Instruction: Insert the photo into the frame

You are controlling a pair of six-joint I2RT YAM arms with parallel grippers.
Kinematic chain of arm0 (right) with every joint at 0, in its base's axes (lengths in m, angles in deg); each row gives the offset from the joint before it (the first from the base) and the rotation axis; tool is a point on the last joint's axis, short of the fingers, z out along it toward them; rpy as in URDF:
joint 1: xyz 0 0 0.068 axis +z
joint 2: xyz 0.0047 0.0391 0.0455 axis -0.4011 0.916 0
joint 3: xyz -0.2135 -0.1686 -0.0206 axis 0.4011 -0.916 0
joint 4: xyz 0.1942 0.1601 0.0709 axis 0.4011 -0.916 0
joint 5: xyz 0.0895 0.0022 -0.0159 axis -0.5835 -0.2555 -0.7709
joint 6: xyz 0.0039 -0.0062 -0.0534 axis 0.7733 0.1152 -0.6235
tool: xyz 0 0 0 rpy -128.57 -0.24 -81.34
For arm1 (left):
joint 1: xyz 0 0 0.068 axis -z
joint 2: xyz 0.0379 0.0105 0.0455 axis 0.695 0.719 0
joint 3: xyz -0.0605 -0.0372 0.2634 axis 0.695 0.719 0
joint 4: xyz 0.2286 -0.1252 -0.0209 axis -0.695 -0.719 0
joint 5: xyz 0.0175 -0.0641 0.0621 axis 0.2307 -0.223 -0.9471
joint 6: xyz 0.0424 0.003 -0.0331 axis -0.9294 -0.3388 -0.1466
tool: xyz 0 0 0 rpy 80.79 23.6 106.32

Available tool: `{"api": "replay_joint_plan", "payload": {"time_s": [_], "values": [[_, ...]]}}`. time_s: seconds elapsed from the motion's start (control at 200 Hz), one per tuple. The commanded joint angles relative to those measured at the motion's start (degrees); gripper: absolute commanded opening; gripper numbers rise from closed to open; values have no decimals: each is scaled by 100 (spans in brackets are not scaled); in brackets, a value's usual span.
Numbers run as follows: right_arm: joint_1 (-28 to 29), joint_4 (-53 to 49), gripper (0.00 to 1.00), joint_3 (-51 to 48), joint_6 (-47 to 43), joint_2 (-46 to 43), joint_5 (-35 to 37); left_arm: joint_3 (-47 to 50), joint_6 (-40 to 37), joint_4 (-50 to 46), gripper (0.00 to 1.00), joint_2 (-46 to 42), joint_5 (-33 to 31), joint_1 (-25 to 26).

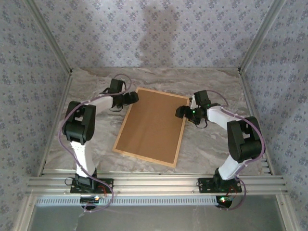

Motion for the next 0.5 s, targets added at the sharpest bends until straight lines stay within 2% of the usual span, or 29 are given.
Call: {"api": "replay_joint_plan", "payload": {"time_s": [0.0,0.255,0.495], "values": [[101,8,82,125,-124,-131,-88,179,-91,-88,84,-298,-63,-23],[209,112,81,29,9,-127,-85,459,-42,-58,83,-421,105,-23],[270,-18,78,-85,112,-287,-369,771,-59,-57,82,-557,217,-17]]}}
